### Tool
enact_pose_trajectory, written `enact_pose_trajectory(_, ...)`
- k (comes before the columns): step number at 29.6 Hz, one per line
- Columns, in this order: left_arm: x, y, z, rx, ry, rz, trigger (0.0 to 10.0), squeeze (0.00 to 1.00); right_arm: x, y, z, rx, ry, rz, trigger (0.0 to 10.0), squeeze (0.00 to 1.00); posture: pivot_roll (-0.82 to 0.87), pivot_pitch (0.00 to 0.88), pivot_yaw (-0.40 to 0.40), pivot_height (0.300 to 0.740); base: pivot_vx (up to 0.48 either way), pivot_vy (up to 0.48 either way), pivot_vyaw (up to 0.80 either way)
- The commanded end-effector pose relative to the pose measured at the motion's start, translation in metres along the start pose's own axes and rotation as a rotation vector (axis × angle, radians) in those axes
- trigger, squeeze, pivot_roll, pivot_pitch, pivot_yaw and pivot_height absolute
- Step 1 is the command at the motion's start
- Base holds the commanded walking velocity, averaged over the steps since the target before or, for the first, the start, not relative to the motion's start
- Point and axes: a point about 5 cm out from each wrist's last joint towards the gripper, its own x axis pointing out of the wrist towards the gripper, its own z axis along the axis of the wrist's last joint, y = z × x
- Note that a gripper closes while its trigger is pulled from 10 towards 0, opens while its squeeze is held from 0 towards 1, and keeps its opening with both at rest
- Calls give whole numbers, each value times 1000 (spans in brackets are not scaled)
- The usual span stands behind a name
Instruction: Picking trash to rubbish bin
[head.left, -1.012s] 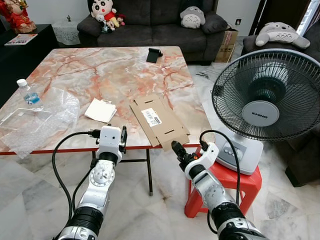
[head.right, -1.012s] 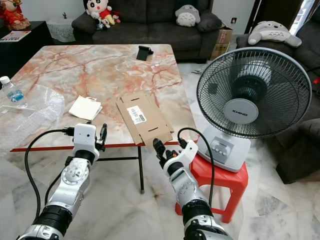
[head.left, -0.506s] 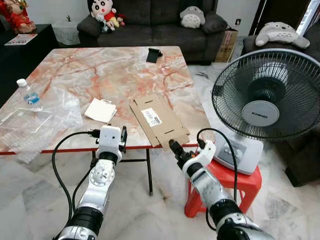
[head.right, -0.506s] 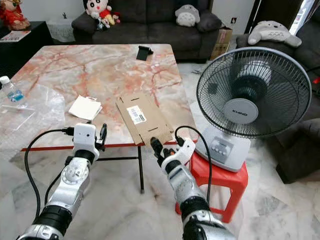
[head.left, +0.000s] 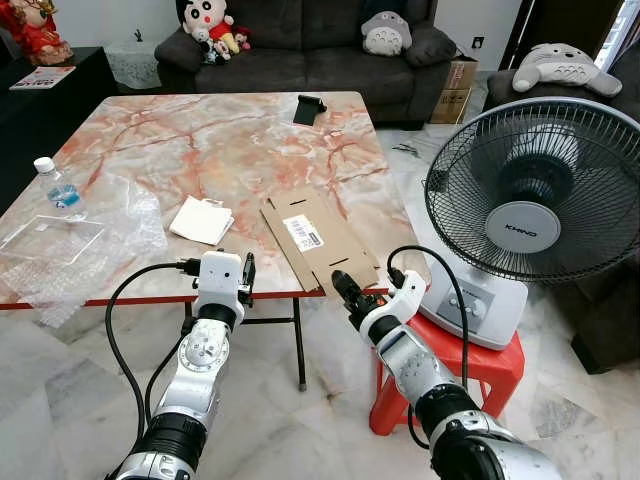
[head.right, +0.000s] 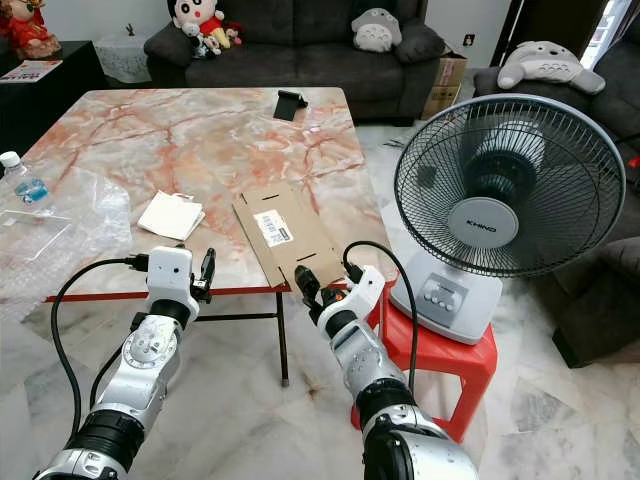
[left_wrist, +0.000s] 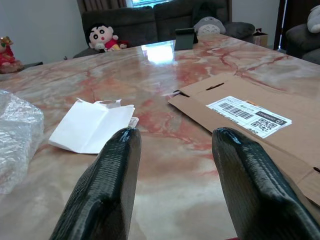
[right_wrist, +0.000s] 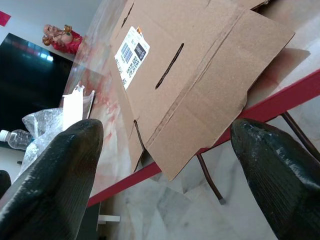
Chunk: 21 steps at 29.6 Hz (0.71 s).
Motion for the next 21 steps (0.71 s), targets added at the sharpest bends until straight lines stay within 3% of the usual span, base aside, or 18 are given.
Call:
enact_pose_trajectory(1, 4, 0, 9, -1, -29, -7, 10000, 0, 15, 37, -18, 13, 40, 95, 10000, 0, 49, 0, 3, 740, 0, 0, 0)
enact_pose_trajectory(21, 4, -2, 9, 0, -21, -29, 10000, 0, 13, 31, -29, -3, 77, 63, 10000, 0, 56, 0, 7, 740, 0, 0, 0)
